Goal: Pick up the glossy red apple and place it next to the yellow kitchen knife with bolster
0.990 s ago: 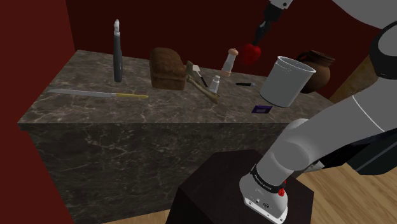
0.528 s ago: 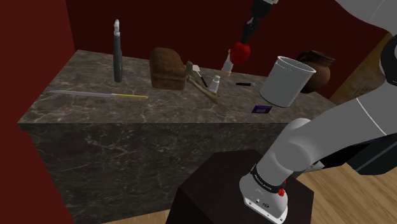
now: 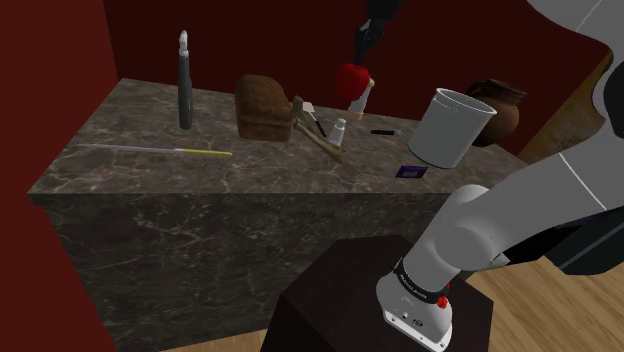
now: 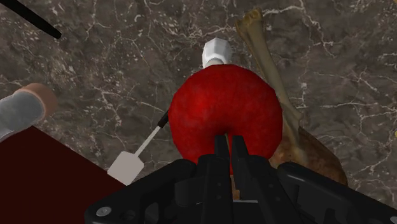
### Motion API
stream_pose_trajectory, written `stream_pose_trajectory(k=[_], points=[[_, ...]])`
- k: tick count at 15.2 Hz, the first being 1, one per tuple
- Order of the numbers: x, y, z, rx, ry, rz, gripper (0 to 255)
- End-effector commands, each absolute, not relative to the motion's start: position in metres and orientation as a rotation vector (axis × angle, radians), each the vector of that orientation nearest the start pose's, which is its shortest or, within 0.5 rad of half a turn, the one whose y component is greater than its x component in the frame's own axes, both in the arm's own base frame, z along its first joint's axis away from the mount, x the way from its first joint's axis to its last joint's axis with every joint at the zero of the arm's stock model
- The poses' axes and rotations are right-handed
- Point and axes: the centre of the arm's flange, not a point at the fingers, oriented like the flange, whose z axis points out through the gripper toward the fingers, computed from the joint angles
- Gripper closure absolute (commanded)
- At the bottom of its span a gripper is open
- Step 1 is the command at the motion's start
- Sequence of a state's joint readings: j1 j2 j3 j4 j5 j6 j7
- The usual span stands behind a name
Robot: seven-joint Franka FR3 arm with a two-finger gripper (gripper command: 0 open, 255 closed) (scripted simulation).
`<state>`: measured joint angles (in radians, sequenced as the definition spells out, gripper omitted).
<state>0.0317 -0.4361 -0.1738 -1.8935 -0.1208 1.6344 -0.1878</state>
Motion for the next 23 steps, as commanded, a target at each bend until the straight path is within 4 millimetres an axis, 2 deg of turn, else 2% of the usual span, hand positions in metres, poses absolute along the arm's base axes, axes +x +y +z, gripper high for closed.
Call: stream_pose_trajectory(k=[1,18,23], points=[[0.419,-0.066,0.687,-3.204,-0.082,-0.259,255],[0.484,0.153,0.688,-3.204,-0.082,-0.259,255],[0.484,0.153,0.662,-3.204,-0.082,-0.259,255]])
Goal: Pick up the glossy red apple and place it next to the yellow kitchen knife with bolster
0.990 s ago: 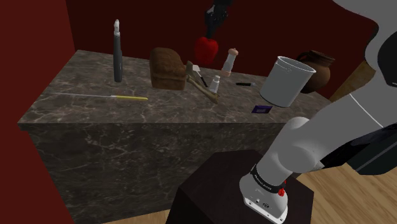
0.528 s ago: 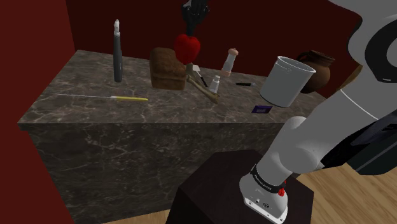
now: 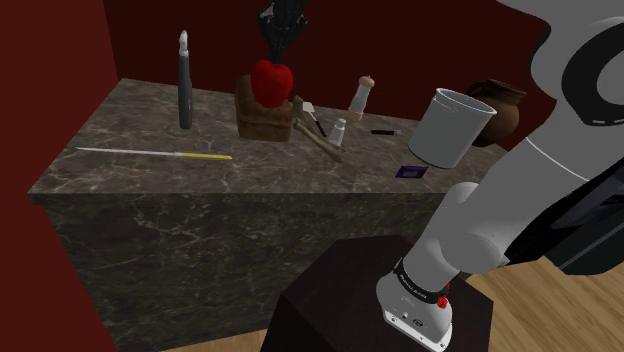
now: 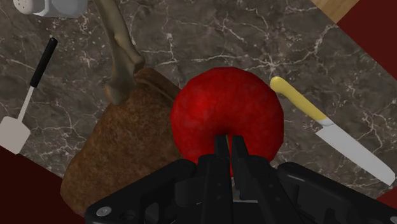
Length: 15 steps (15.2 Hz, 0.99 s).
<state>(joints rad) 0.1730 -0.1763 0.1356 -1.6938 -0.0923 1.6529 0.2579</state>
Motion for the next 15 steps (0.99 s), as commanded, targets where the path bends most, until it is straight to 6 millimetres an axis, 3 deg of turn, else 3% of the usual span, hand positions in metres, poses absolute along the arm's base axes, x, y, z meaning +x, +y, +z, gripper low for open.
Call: stream_pose_trajectory(k=[1,15], points=[[0.484,0.153,0.656,-3.204,-0.082,-0.259,255],[0.484,0.153,0.583,-3.204,-0.082,-0.259,255]])
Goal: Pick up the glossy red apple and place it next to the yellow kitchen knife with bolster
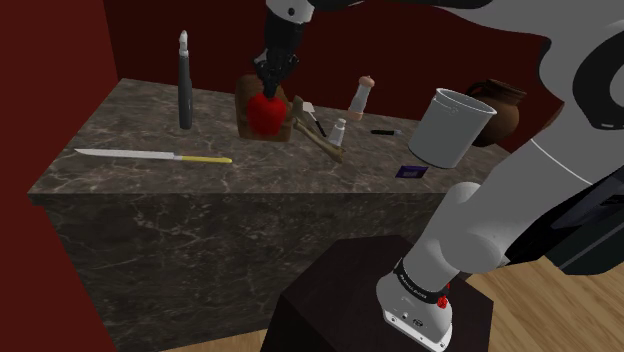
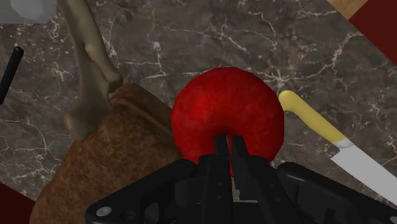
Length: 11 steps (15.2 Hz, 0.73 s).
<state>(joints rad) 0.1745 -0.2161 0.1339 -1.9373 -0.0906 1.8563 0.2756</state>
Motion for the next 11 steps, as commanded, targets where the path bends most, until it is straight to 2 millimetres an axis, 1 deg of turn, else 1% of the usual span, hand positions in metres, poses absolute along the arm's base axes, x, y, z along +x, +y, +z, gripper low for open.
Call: stream_pose_trajectory(k=[1,11], points=[[0.484,0.153,0.577,-3.204,-0.082,-0.259,255],[0.484,0.153,0.524,-3.204,-0.082,-0.259,255]])
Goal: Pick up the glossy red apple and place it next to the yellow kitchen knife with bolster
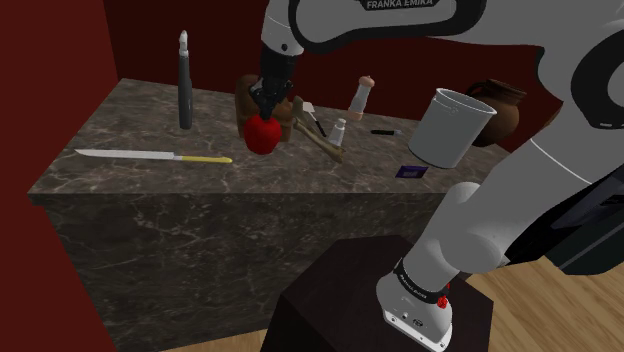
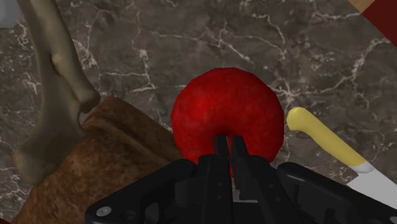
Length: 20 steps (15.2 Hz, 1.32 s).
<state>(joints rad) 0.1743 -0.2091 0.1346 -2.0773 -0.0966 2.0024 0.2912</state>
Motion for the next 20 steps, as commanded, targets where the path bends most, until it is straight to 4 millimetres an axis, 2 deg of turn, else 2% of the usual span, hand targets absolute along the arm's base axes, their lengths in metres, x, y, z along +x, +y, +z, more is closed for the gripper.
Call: stream_pose_trajectory(k=[1,9,10,15,19,20], points=[[0.484,0.153,0.521,-3.204,-0.082,-0.259,255],[0.484,0.153,0.521,-3.204,-0.082,-0.259,255],[0.484,0.153,0.521,-3.204,-0.082,-0.259,0],[0.484,0.153,0.521,-3.204,-0.082,-0.259,0],[0.475,0.156,0.57,-3.204,-0.082,-0.259,0],[0.475,0.156,0.57,-3.204,-0.082,-0.259,0]])
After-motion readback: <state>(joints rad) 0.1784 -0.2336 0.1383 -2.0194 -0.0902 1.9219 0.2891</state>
